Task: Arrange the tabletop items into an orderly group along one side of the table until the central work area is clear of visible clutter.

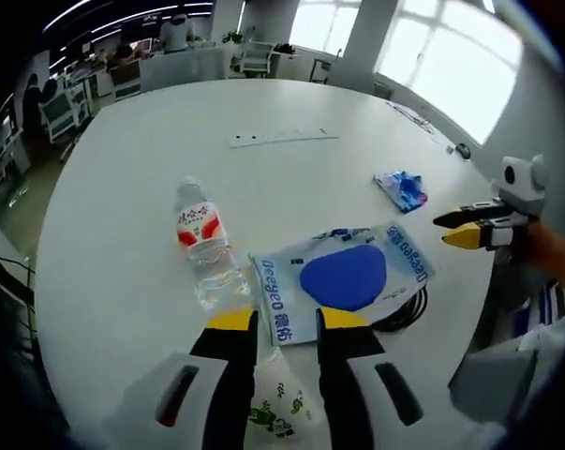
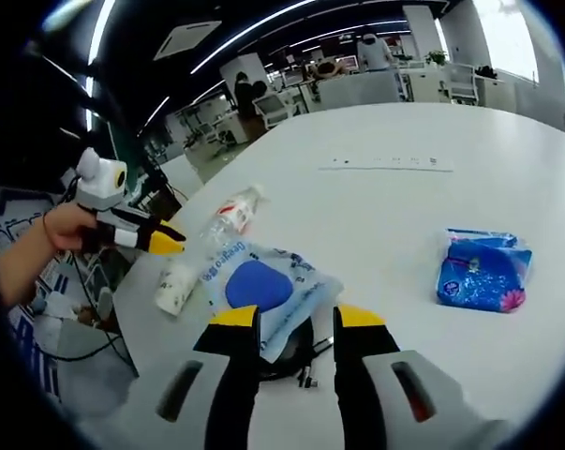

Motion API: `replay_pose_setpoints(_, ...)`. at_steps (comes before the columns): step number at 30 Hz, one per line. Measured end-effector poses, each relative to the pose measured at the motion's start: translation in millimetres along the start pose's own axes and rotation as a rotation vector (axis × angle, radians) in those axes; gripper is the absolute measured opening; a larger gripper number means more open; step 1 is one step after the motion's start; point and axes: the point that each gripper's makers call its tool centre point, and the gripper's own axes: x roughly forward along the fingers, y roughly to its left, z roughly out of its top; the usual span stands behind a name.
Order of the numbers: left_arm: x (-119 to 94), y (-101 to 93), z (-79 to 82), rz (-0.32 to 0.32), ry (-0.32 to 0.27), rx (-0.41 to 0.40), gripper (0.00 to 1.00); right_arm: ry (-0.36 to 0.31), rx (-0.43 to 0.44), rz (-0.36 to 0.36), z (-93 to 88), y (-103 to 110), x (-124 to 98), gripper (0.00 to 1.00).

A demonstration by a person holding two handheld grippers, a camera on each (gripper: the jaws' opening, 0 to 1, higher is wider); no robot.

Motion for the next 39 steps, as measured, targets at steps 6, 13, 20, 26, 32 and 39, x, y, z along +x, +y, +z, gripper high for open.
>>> replay_pose_setpoints(6, 13, -0.7, -7.6, -0.017, 0.065, -0.007, 0.23, 0.036, 0.014, 0.0, -8.6, 2, 9, 0.28)
replay_pose_setpoints(13, 28, -1.1, -13.1, -0.036, 0.119, -0.02, 0.23, 0.066, 0.03, 0.006, -17.7, 4, 20, 0.25)
replay_pose_setpoints(20, 39, 2.4, -18.1, -0.028, 0.157, -0.016, 0.22, 0.083, 0.051, 0.009, -24.4, 2, 24, 0.23)
replay_pose_setpoints(26, 46, 6.5, -24.8, -0.02, 0.189, -0.024, 0.22, 0.095, 0.064, 0.016, -27.6, 2, 27, 0.22)
replay_pose_setpoints(32, 53, 10.8, -27.9, -0.009, 0.212, -0.044, 0.22, 0.112, 0.089, 0.028, -34.5, 5, 32, 0.19)
replay_pose_setpoints(39, 60, 10.0, -36.2, -0.02, 0.246, -0.059, 0.18, 0.127, 0.111, 0.042, -40.4, 10, 36, 0.11)
